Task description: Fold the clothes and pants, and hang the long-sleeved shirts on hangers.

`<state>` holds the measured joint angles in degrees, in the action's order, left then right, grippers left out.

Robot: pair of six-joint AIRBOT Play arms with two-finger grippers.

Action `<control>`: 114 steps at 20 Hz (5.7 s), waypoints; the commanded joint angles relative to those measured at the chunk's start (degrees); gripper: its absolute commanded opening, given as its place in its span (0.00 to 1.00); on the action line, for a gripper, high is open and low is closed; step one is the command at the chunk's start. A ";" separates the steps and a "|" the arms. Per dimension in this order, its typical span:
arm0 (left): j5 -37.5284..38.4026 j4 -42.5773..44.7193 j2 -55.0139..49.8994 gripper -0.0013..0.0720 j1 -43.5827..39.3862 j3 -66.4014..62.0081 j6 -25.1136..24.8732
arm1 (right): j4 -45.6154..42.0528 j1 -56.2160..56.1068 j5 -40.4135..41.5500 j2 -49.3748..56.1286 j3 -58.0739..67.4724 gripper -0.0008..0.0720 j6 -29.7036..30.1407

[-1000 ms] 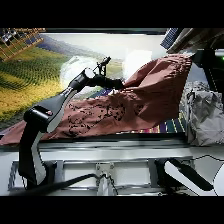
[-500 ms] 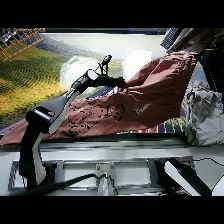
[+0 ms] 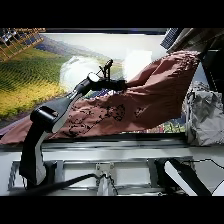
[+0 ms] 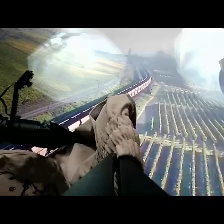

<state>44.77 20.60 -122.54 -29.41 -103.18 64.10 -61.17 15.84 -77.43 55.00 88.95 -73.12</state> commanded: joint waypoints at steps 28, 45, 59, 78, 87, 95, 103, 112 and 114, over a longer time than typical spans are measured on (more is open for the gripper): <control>9.77 82.44 42.03 0.03 -6.05 0.00 -2.78 | -21.29 -0.04 -2.93 -15.32 -16.48 0.04 -7.28; -10.40 73.61 22.08 0.84 -6.05 0.00 21.44 | -21.73 0.02 18.78 14.21 -16.72 0.04 -7.06; 13.97 33.31 18.14 0.92 18.03 6.58 7.74 | -19.93 0.00 16.76 24.59 -16.74 0.04 -7.91; 21.57 21.18 5.16 1.00 20.81 6.56 -12.31 | -14.84 -0.04 16.79 24.59 -16.74 0.04 -6.91; 26.25 15.67 5.81 0.05 17.11 6.54 -15.74 | -14.49 -0.04 17.22 24.65 -16.74 0.04 -6.73; 23.47 24.33 22.12 0.03 23.10 0.98 -14.88 | -14.71 -0.04 16.61 24.63 -16.74 0.04 -6.25; 19.93 70.69 47.19 0.03 15.17 1.01 -4.22 | -15.43 -0.04 14.69 21.38 -16.74 0.04 -6.25; 21.35 94.79 56.59 0.03 -0.39 1.01 -3.87 | -20.63 0.20 10.88 9.77 -16.74 0.04 -6.27; 25.18 94.75 57.61 0.03 -2.10 1.01 -3.87 | -21.94 0.20 10.12 7.52 -16.74 0.04 -6.27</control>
<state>66.37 111.02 -66.76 -28.42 -102.10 60.07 -80.88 16.01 -65.71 65.71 72.20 -79.35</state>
